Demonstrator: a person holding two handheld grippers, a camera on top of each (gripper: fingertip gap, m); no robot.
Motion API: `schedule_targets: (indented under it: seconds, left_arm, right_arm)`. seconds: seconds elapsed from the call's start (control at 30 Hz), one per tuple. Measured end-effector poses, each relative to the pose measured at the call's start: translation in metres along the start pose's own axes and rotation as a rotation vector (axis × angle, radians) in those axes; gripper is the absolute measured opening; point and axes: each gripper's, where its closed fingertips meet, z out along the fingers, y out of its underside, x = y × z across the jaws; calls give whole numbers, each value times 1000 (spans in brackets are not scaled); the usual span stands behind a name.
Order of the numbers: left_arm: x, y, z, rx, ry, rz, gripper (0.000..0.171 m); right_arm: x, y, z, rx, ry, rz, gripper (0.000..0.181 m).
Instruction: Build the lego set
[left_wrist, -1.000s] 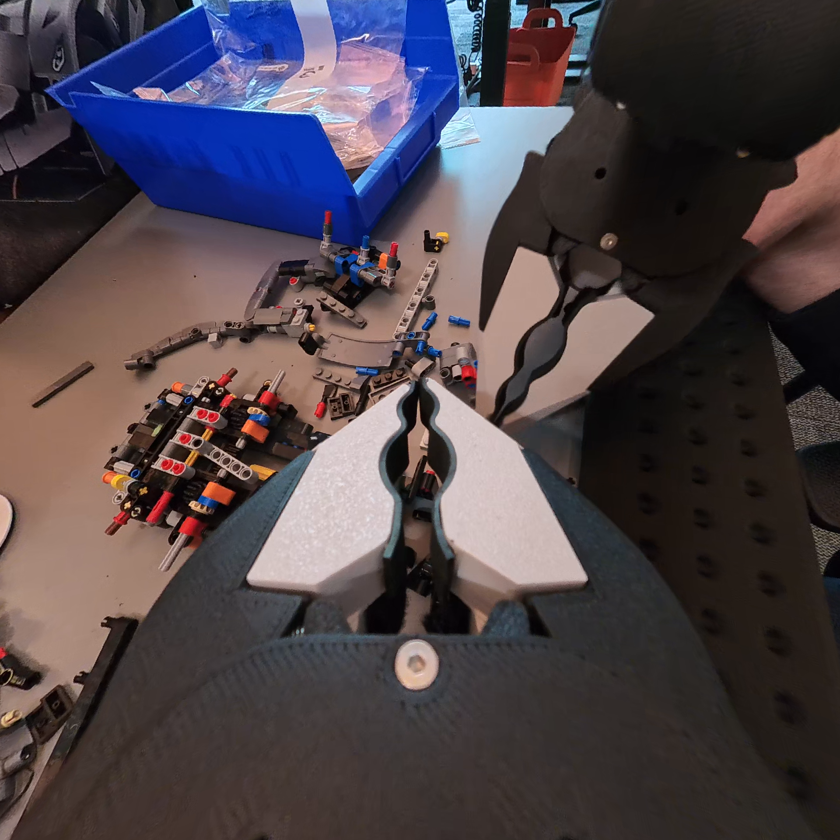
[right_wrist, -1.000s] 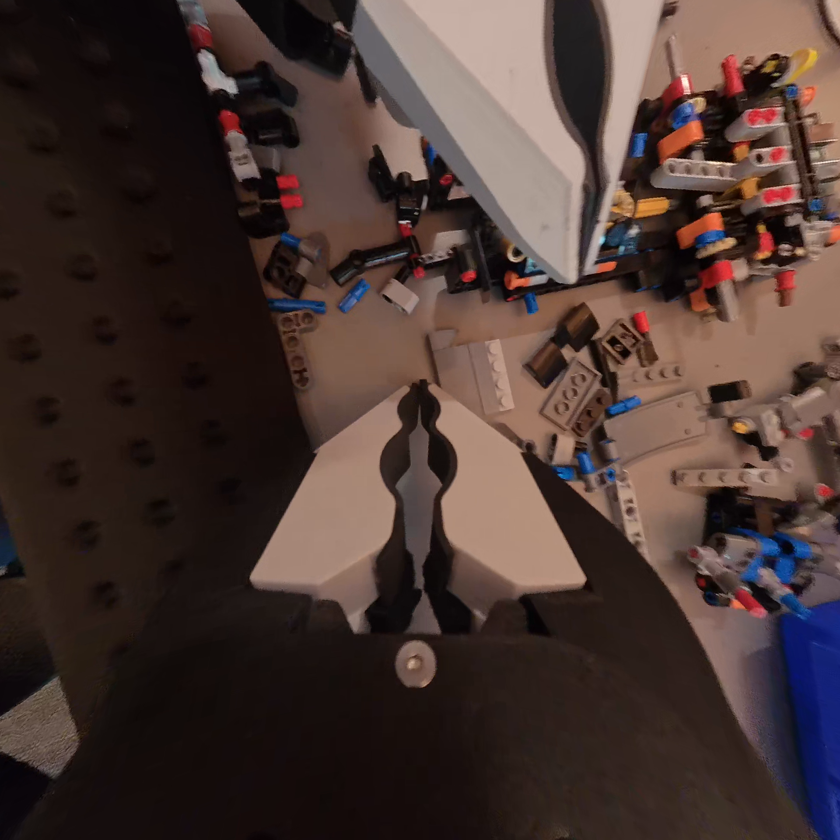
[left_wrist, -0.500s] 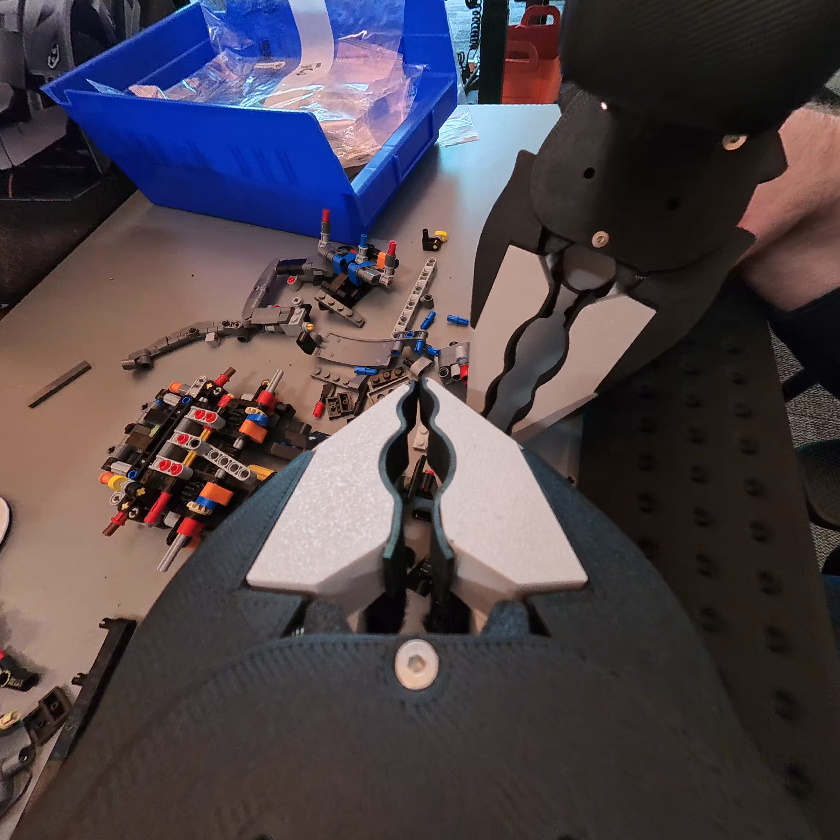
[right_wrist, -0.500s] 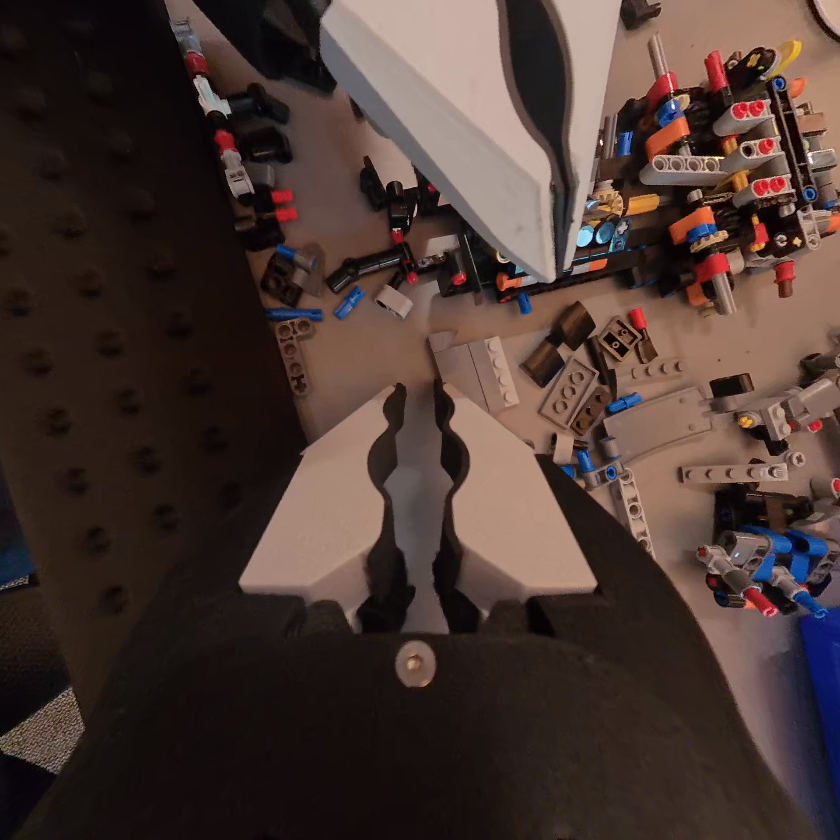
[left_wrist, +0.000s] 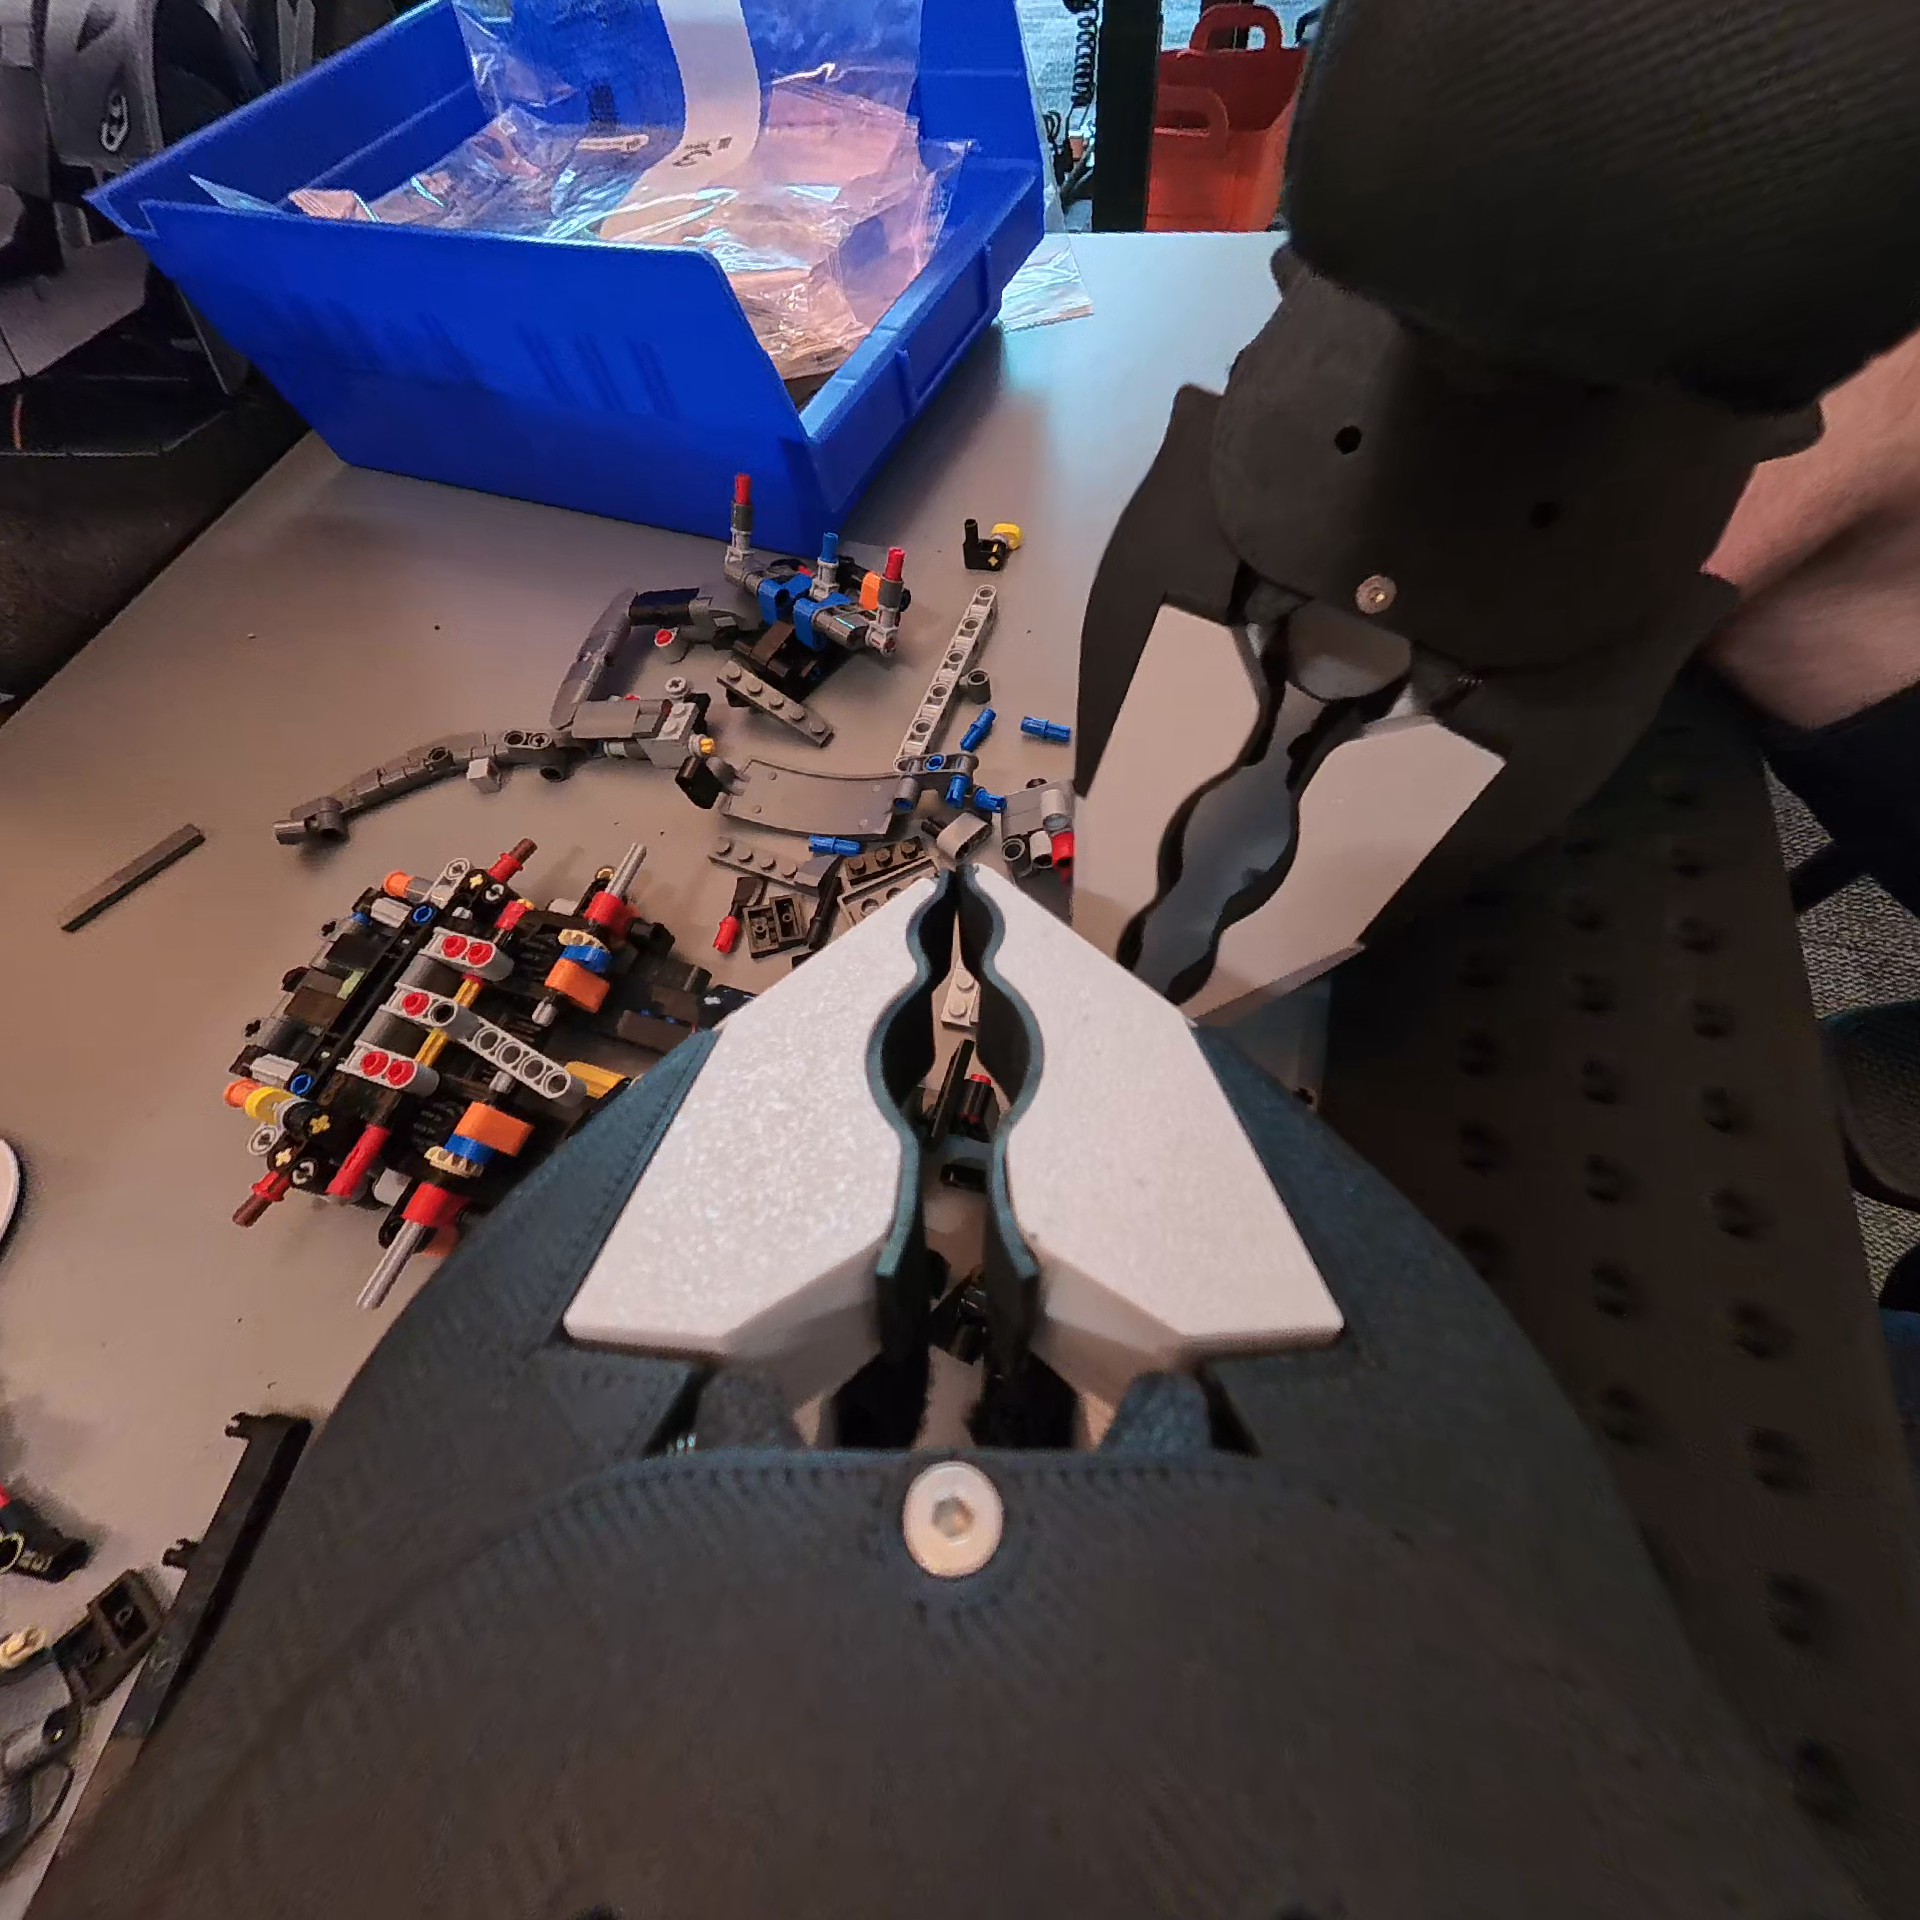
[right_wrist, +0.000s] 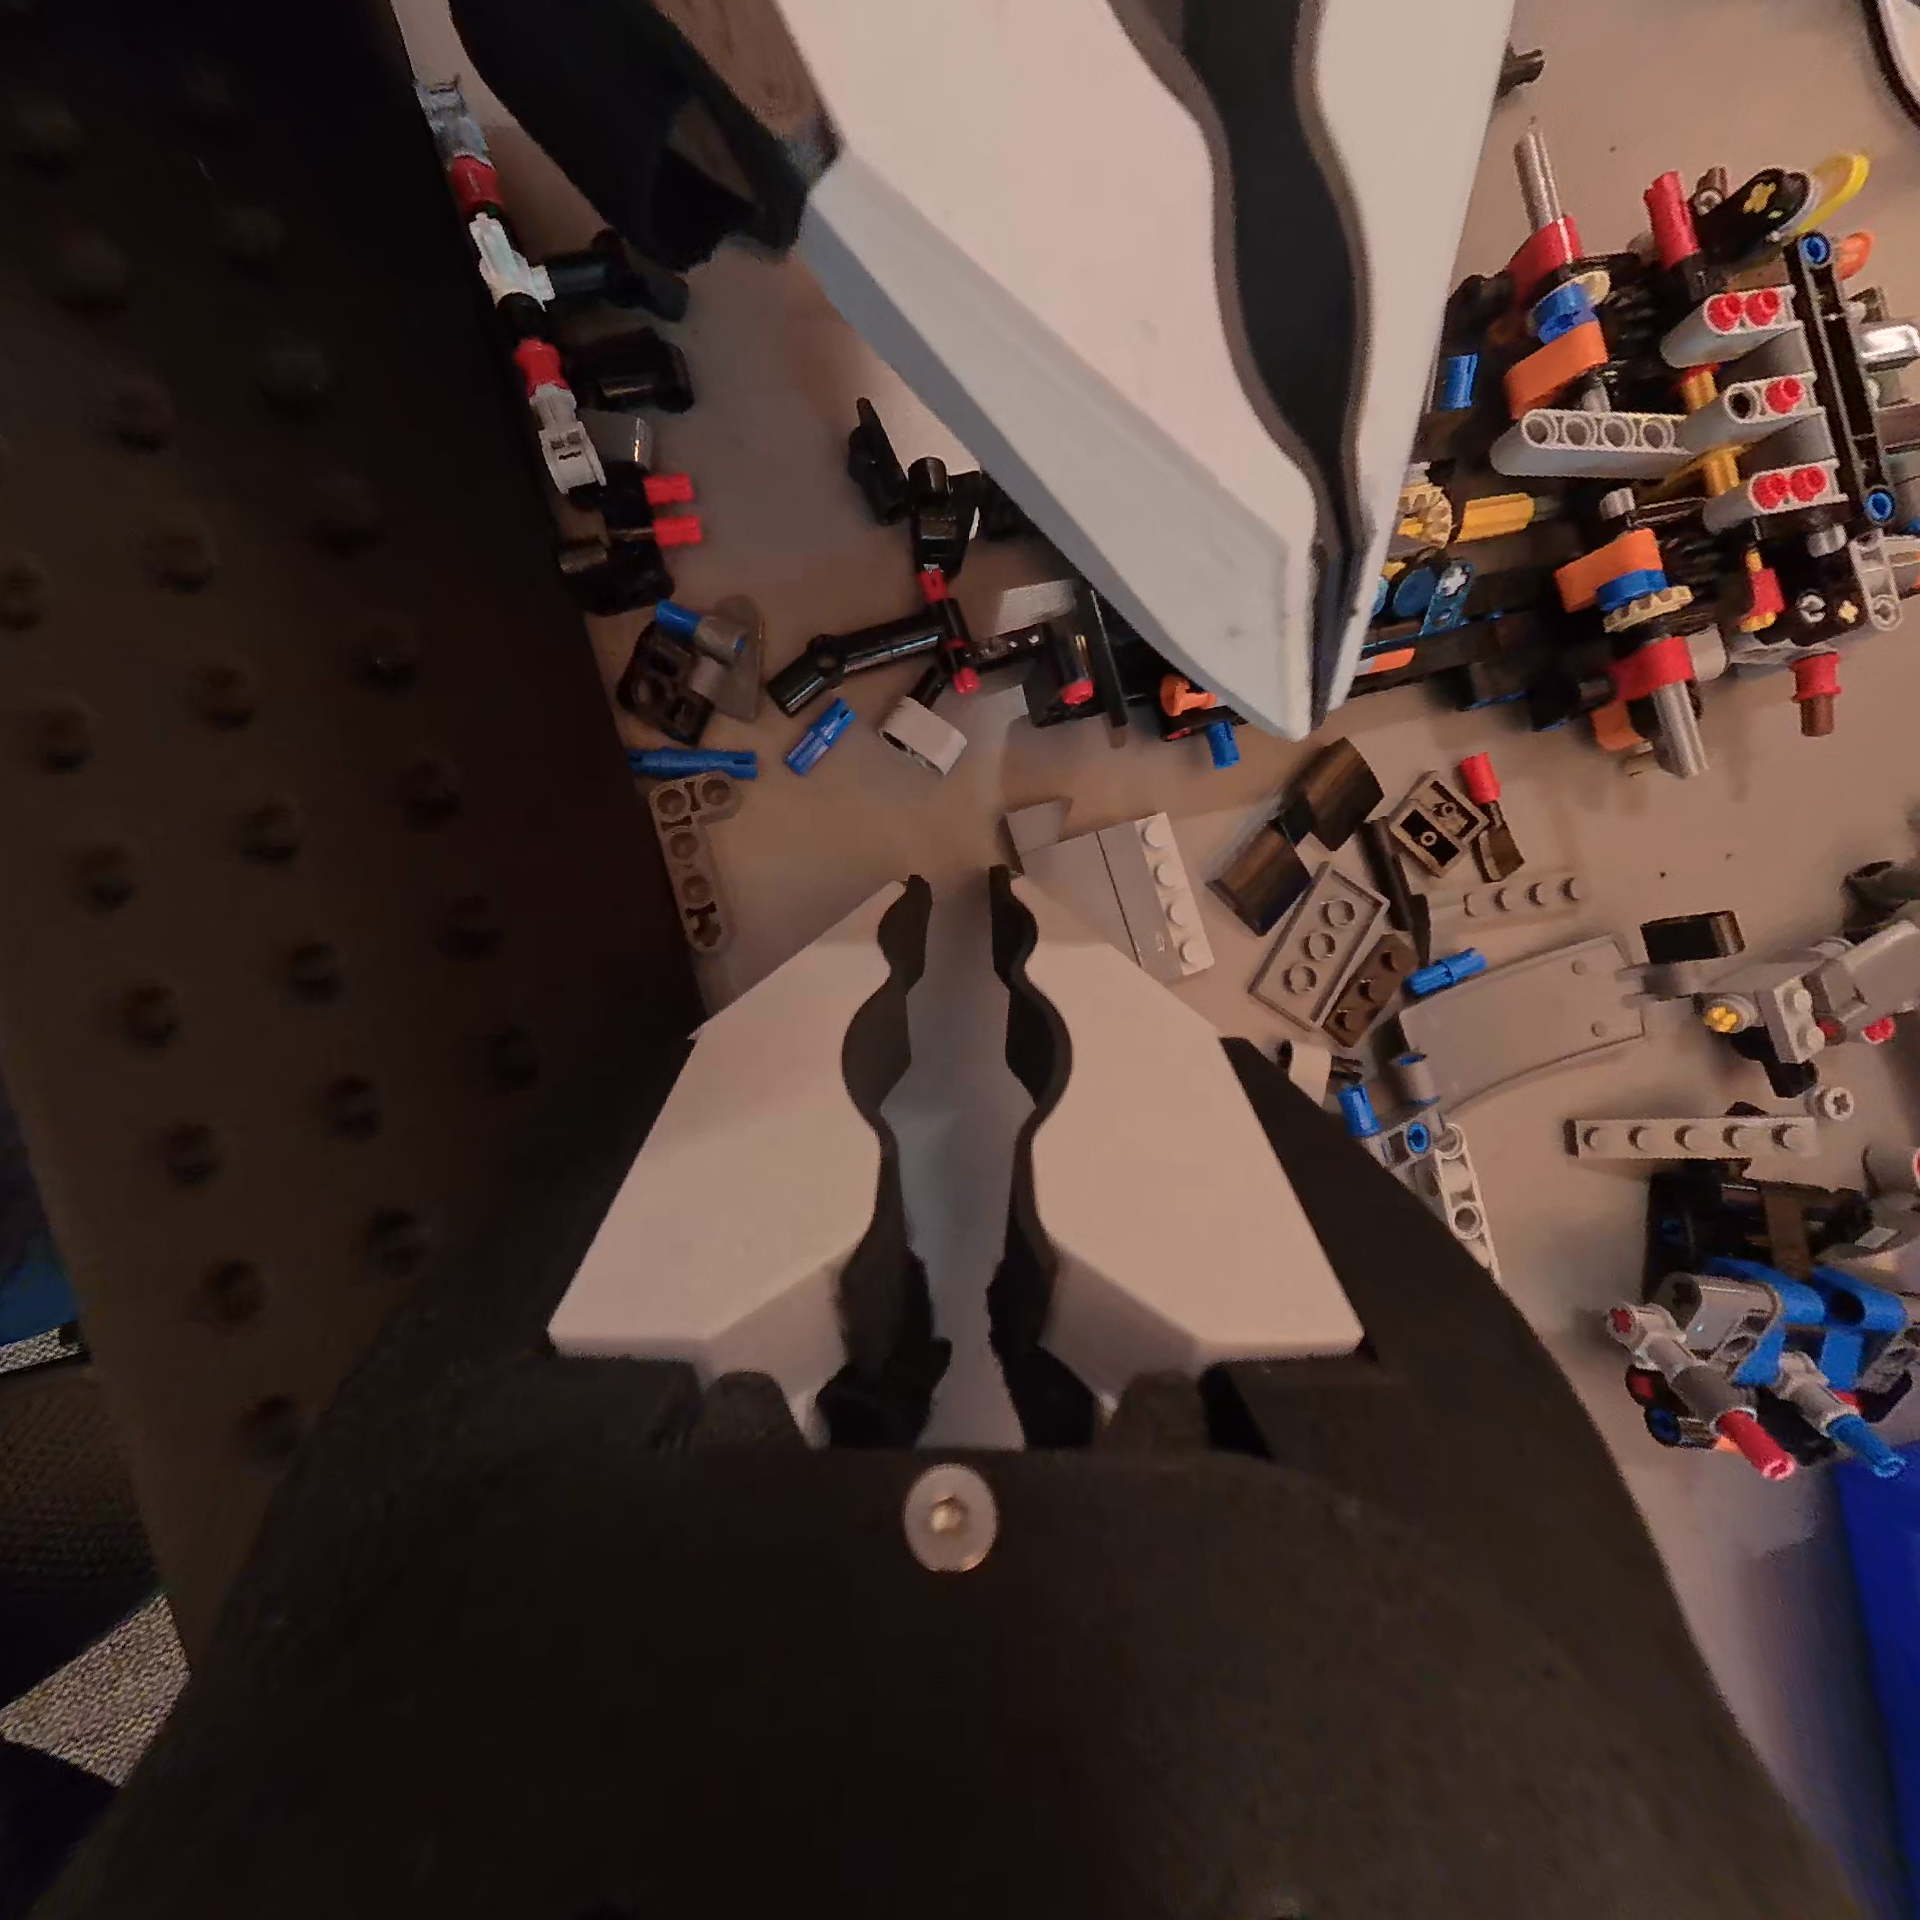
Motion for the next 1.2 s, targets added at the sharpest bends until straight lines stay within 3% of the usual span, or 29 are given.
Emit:
schedule_targets:
  seconds: [0.07,0.27,0.73,0.87,1.1,1.2]
  left_arm:
    - [0,0,0,1,-1,0,0]
    - [0,0,-1,4,2,-1,0]
    - [0,0,0,0,1,-1,0]
    - [0,0,-1,4,0,-2,0]
    - [0,0,-1,2,0,-2,0]
    - [0,0,-1,3,0,-2,0]
  right_arm:
    - [0,1,1,-15,7,-10,0]
    - [4,-5,-7,24,32,-5,0]
    - [10,7,-3,-5,32,33,10]
    - [16,-2,-10,46,63,40,7]
    - [26,5,-3,24,98,96,21]
    - [23,7,-6,21,66,126,5]
